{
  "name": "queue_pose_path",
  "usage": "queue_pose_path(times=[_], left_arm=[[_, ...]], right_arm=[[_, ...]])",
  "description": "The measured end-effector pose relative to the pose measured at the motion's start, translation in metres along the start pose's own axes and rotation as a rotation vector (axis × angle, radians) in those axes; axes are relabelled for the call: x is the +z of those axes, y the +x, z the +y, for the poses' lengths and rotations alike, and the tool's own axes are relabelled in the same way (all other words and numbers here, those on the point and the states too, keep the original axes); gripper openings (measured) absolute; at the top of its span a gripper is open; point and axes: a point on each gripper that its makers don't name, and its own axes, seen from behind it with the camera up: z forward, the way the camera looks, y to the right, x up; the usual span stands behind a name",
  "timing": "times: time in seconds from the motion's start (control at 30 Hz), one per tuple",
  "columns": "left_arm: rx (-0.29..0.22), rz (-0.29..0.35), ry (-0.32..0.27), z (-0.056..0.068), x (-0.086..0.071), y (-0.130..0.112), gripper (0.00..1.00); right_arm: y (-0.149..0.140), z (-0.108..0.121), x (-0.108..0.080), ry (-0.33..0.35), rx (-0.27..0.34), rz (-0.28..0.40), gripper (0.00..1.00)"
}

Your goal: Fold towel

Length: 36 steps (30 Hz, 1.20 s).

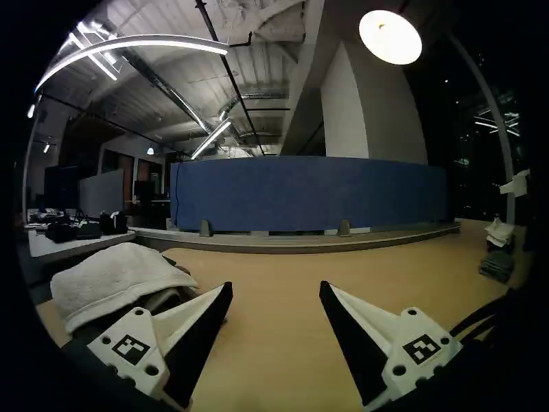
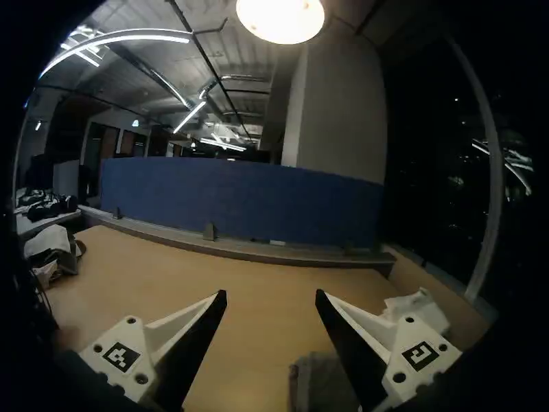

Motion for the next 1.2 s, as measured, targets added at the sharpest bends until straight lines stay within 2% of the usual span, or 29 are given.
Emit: queue_pose_path(times=[0.4,0.7,0.8,1.2], left_arm=[[0.001,0.0,0.0,0.0,0.001,0.001,0.94],[0.001,0.0,0.0,0.001,0.0,0.002,0.94],[0.001,0.0,0.0,0.001,0.0,0.002,0.95],[0.001,0.0,0.0,0.0,-0.001,0.002,0.95]], right_arm=[[-0.015,0.013,-0.007,0.03,0.093,0.03,1.0],[-0.039,0.037,0.001,0.028,0.176,0.08,1.0],[-0.047,0.039,0.003,0.031,0.188,0.098,1.0],[-0.088,0.044,0.015,-0.006,0.18,0.098,1.0]])
